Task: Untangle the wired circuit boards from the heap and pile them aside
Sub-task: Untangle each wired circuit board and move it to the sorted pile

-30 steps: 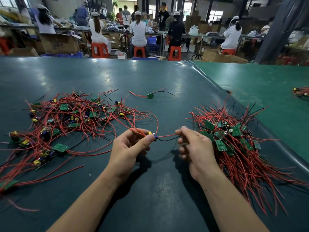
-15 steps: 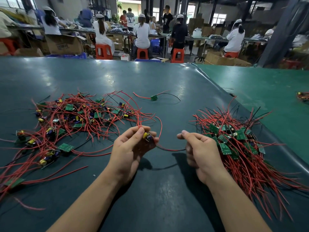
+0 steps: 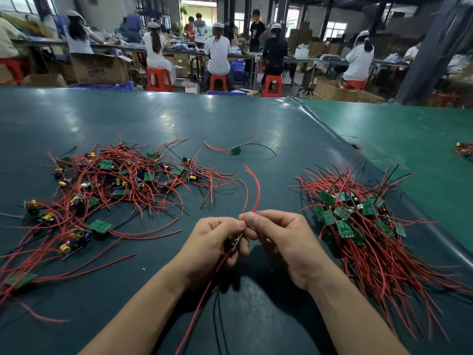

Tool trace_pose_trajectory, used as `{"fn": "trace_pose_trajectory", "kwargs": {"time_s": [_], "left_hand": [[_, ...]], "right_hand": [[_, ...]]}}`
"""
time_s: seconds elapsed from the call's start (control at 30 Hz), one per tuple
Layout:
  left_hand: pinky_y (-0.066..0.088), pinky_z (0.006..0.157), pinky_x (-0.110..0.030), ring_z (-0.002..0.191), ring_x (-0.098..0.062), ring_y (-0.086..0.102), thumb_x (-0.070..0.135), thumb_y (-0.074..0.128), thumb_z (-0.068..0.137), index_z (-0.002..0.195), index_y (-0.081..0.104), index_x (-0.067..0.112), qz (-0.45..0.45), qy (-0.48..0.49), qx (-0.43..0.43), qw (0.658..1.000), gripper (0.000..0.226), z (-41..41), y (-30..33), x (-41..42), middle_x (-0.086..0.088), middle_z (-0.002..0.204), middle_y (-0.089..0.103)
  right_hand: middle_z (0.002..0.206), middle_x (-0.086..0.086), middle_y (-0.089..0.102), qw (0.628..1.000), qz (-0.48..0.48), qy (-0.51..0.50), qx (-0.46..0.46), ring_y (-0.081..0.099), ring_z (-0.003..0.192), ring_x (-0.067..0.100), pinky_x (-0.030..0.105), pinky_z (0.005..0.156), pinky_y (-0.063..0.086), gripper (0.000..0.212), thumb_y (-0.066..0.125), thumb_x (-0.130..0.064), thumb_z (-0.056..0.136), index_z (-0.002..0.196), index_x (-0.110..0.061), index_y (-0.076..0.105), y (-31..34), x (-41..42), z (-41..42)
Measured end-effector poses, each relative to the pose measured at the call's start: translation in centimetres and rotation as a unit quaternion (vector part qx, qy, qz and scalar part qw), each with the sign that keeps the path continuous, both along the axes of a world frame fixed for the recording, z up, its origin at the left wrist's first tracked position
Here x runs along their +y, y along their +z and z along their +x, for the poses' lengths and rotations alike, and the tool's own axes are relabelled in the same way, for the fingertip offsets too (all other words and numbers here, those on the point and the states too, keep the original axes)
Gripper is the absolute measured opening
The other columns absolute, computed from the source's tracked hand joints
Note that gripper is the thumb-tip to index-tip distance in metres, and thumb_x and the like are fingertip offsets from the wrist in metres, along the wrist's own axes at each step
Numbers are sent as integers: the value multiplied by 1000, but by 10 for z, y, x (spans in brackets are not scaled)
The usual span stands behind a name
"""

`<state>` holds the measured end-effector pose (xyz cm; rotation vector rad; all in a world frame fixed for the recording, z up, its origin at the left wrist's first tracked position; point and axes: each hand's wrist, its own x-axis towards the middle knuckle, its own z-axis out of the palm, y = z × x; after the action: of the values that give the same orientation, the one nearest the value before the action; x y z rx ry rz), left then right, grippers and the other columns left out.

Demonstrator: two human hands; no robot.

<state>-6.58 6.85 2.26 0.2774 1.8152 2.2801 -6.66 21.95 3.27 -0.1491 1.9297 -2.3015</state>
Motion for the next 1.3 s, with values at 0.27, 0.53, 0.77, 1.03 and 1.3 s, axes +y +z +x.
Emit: {"fn": "trace_pose_trajectory", "kwargs": {"time_s": [0.27,0.53,0.77,1.03,1.3], "left_hand": [[32,38,-16,39,-11,40,22,59,88,70,75,13,-43,-29,2,999,25,1,-1,-2,-7,54,58],[28,43,-18,40,-12,37,40,60,67,64,73,14,-77,-109,32,991,29,2,0,-8,-3,46,54],[27,39,-15,33,-11,33,34,63,63,63,70,10,26,-126,-29,991,25,-2,-1,-9,-6,42,46],[18,38,-21,33,-9,29,31,60,64,62,66,11,38,-185,-73,979,21,-1,3,-11,-4,42,43],[38,46,-19,45,-11,47,22,68,75,82,76,11,98,-94,-44,990,16,0,0,-11,-6,65,64]], "right_hand": [[46,-4,47,998,-3,-71,2,34,36,3,13,37,28,14,69,-9,85,72,-7,75,0,0,-5],[44,-5,34,964,-136,-227,6,21,32,5,12,34,19,15,66,-4,87,72,-4,70,1,15,-19],[59,-3,51,987,-157,-36,-24,33,37,5,13,33,23,13,68,-25,76,79,-15,76,2,13,-12],[58,2,60,988,-118,-93,35,35,33,6,13,34,25,6,76,-21,71,74,-15,76,0,10,-13],[54,0,56,962,-104,-251,30,38,32,6,13,33,25,21,64,-25,93,75,-14,66,-2,22,-20]]}}
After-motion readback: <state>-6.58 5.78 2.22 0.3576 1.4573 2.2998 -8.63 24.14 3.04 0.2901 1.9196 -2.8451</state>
